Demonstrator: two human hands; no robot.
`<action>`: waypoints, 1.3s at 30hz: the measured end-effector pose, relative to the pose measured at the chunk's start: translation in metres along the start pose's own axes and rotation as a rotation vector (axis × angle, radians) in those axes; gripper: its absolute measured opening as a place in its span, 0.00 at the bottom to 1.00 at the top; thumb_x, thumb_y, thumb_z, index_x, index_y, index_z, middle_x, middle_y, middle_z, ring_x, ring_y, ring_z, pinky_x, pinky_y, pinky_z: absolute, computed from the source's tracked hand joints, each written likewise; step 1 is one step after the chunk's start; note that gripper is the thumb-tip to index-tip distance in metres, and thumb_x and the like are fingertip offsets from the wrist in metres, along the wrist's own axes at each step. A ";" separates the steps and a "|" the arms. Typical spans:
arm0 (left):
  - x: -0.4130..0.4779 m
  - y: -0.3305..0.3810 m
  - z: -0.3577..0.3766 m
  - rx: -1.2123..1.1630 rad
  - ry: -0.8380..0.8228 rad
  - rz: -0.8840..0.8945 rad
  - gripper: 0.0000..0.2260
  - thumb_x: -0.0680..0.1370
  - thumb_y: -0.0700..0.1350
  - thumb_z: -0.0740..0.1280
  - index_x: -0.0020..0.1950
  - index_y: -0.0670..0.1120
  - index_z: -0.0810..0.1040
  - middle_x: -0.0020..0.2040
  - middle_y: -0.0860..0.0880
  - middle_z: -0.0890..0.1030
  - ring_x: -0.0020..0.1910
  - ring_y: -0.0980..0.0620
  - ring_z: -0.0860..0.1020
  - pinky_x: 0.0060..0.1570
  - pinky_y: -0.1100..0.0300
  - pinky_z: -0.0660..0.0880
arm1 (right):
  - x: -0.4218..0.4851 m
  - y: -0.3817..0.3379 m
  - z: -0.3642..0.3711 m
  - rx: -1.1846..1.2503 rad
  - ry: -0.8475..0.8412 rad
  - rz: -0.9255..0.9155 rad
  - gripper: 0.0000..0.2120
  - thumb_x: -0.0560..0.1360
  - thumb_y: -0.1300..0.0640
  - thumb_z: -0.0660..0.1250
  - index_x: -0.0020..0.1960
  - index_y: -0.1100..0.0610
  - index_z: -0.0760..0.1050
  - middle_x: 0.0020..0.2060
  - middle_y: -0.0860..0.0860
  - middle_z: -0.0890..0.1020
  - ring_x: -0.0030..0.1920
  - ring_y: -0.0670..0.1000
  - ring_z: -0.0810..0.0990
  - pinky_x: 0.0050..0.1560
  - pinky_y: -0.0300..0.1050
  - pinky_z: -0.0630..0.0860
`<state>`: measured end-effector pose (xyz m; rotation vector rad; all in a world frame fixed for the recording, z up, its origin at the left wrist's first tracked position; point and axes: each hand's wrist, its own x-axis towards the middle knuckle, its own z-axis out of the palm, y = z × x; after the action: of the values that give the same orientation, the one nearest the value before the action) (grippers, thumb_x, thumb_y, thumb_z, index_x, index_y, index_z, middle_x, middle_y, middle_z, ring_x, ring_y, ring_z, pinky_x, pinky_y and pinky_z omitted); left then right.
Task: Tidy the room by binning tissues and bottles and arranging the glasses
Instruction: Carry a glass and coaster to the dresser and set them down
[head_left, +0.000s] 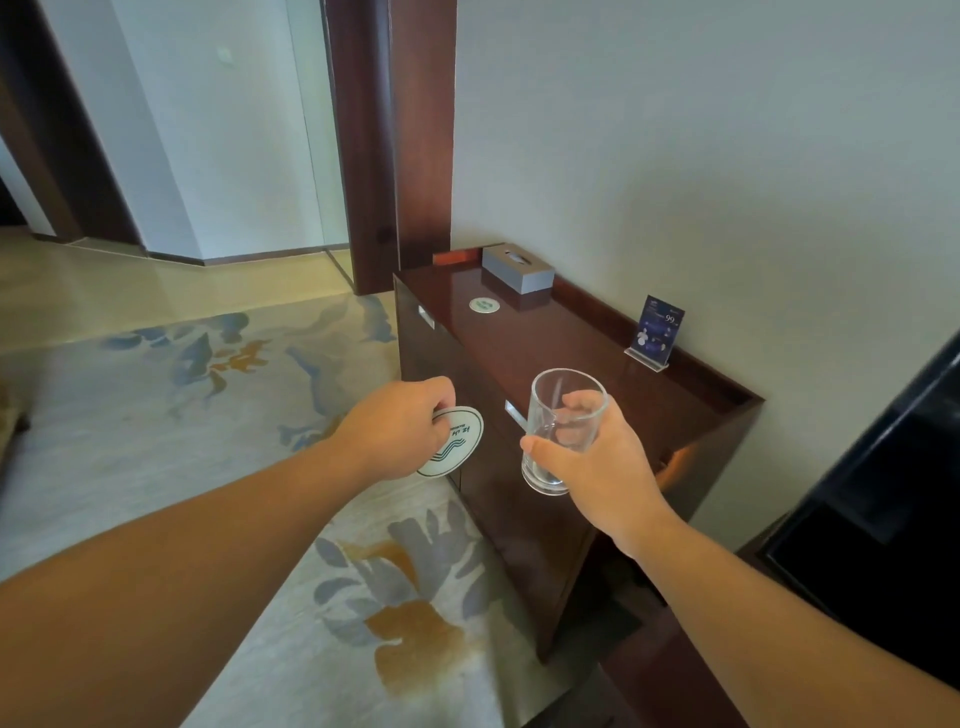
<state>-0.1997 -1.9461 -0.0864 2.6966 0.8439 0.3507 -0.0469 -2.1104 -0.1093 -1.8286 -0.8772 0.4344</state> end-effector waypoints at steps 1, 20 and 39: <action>0.007 -0.005 0.001 0.001 -0.004 -0.005 0.04 0.79 0.46 0.61 0.47 0.48 0.73 0.40 0.50 0.80 0.40 0.48 0.76 0.36 0.54 0.71 | 0.008 0.002 0.004 0.002 -0.006 0.000 0.33 0.65 0.46 0.79 0.64 0.47 0.68 0.55 0.43 0.79 0.54 0.47 0.81 0.56 0.45 0.80; 0.202 -0.057 0.014 0.013 -0.013 -0.022 0.04 0.79 0.46 0.61 0.44 0.49 0.72 0.36 0.52 0.78 0.33 0.53 0.76 0.28 0.58 0.68 | 0.204 0.027 0.027 0.042 -0.012 0.050 0.32 0.66 0.48 0.78 0.65 0.47 0.67 0.57 0.43 0.78 0.55 0.48 0.80 0.57 0.44 0.79; 0.419 -0.170 0.020 -0.020 -0.114 0.299 0.04 0.79 0.47 0.62 0.45 0.49 0.72 0.40 0.54 0.80 0.38 0.51 0.77 0.27 0.64 0.65 | 0.363 0.011 0.095 -0.037 0.312 0.218 0.33 0.67 0.47 0.78 0.66 0.48 0.66 0.57 0.44 0.77 0.54 0.48 0.80 0.49 0.36 0.78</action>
<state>0.0539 -1.5718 -0.1042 2.7945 0.4025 0.2642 0.1391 -1.7846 -0.1233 -1.9685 -0.4783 0.2584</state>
